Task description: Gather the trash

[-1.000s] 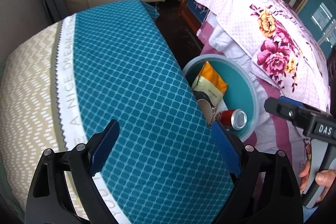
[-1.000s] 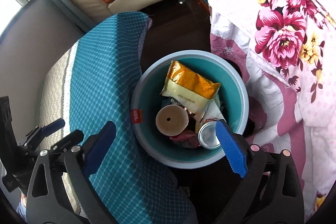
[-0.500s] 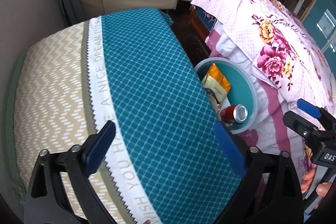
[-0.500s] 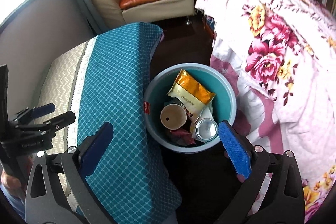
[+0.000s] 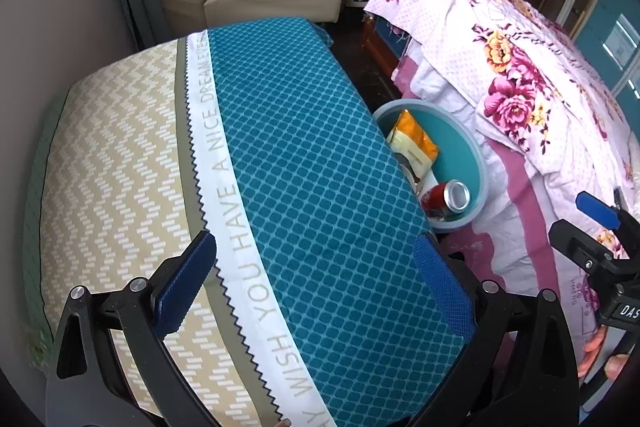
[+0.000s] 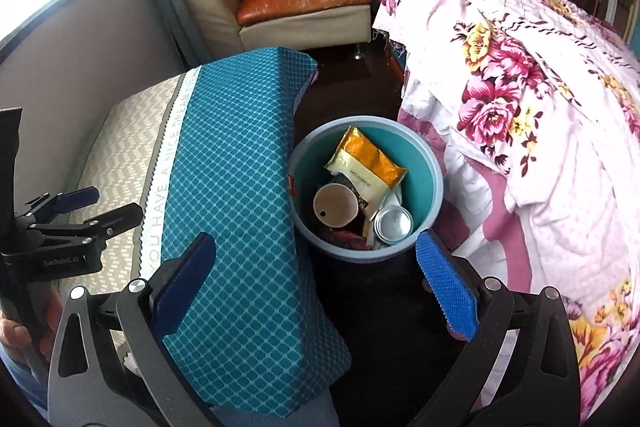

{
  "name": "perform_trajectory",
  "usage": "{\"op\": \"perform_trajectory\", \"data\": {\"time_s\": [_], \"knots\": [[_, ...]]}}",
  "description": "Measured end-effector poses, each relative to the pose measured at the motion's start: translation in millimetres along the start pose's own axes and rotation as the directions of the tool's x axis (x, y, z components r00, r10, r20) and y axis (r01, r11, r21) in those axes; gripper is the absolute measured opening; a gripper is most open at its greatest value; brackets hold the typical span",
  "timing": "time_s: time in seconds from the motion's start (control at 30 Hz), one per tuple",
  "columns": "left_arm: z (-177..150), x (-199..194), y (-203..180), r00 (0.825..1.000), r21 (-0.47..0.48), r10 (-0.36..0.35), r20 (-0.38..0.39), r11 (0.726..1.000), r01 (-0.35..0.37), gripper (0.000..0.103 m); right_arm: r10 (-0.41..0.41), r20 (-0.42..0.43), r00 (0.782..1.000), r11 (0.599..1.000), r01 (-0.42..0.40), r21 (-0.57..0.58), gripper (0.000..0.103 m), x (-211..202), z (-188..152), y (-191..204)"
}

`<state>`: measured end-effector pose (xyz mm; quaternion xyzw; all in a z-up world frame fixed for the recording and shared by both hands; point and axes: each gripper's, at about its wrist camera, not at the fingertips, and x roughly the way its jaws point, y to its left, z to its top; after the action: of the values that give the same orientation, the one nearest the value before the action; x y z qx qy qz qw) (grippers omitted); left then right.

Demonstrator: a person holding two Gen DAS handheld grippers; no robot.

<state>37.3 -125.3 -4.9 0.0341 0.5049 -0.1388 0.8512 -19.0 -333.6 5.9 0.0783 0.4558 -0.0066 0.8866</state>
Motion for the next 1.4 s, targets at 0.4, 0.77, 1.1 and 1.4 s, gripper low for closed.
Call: {"op": "perform_trajectory", "data": {"time_s": [0.4, 0.77, 1.1, 1.4], "knots": [[-14, -6, 3, 1.0, -0.001, 0.013, 0.02, 1.0, -0.013, 0.099, -0.013, -0.011, 1.0, 1.0, 0.013, 0.012, 0.096, -6, -17, -2], [-14, 6, 14, 1.0, -0.015, 0.023, 0.014, 1.0, -0.023, 0.099, -0.015, -0.038, 0.999, 1.0, 0.016, 0.023, 0.096, 11, -18, 0], [-13, 17, 25, 1.0, -0.041, 0.017, 0.015, 0.999, -0.016, 0.099, -0.009, -0.057, 0.998, 0.999, 0.011, 0.039, 0.096, 26, -13, -1], [-15, 25, 23, 1.0, -0.026, 0.015, 0.026, 1.0, -0.014, 0.099, -0.009, -0.076, 0.997, 0.998, 0.014, 0.062, 0.096, 38, -10, -8]]}}
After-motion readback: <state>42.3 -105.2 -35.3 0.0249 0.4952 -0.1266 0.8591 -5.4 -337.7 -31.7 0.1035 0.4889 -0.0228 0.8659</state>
